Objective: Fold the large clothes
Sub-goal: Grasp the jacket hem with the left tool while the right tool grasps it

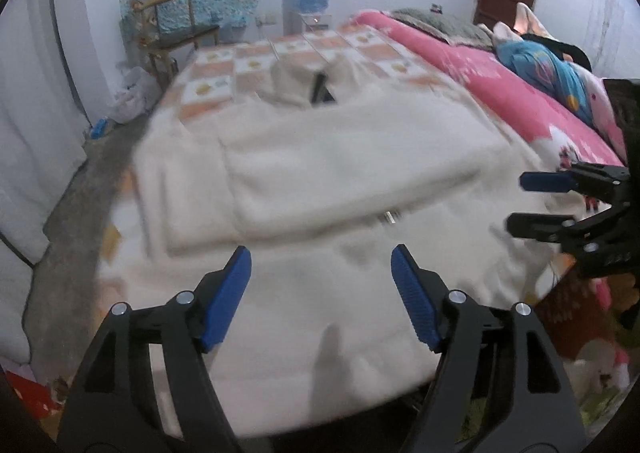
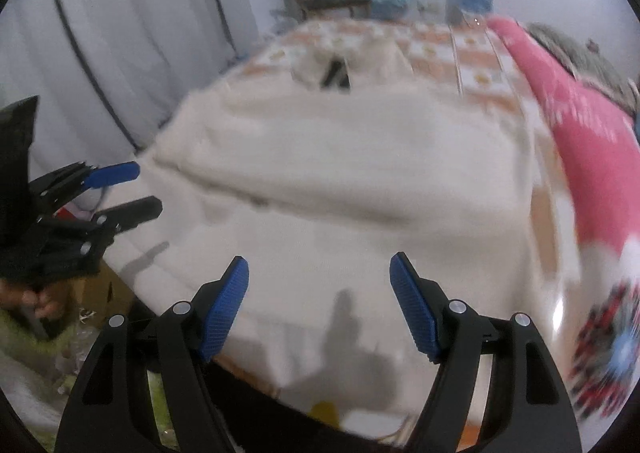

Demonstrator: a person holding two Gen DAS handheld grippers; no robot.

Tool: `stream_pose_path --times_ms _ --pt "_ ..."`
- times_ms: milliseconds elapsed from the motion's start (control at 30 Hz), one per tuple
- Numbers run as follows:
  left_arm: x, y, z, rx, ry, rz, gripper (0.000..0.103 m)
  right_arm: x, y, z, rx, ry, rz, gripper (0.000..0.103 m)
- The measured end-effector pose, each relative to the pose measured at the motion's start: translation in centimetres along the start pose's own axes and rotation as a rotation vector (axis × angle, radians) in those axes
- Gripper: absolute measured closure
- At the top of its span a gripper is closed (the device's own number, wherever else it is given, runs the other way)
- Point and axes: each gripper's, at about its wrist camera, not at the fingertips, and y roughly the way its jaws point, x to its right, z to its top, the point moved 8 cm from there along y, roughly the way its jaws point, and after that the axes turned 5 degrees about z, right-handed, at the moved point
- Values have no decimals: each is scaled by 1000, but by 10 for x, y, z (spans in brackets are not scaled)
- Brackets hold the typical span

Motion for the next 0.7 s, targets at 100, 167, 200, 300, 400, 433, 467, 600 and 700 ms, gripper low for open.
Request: stream_pose_path --times_ms 100,167,200,300,400,433,467,600,700 --pt "-26 -6 44 37 -21 -17 33 8 -11 43 39 -49 8 32" --pt "-41 -3 75 54 -49 -36 32 17 -11 74 47 -52 25 32" --pt "-42 1 92 64 -62 -56 32 23 -9 93 48 -37 58 32" --pt "-57 28 140 79 -106 -80 32 43 6 144 36 42 147 32" --pt "-65 78 182 39 -169 -133 32 67 42 196 4 121 191 32" --pt "-65 97 192 11 -194 -163 32 78 59 211 -16 155 196 32" --pt "-68 115 201 -15 -217 -182 32 89 75 224 -36 194 199 32" --pt "-73 188 224 -126 -329 -258 33 126 150 254 -138 323 219 32" --pt "-73 224 227 -152 -340 -222 36 140 184 256 -178 353 185 37"
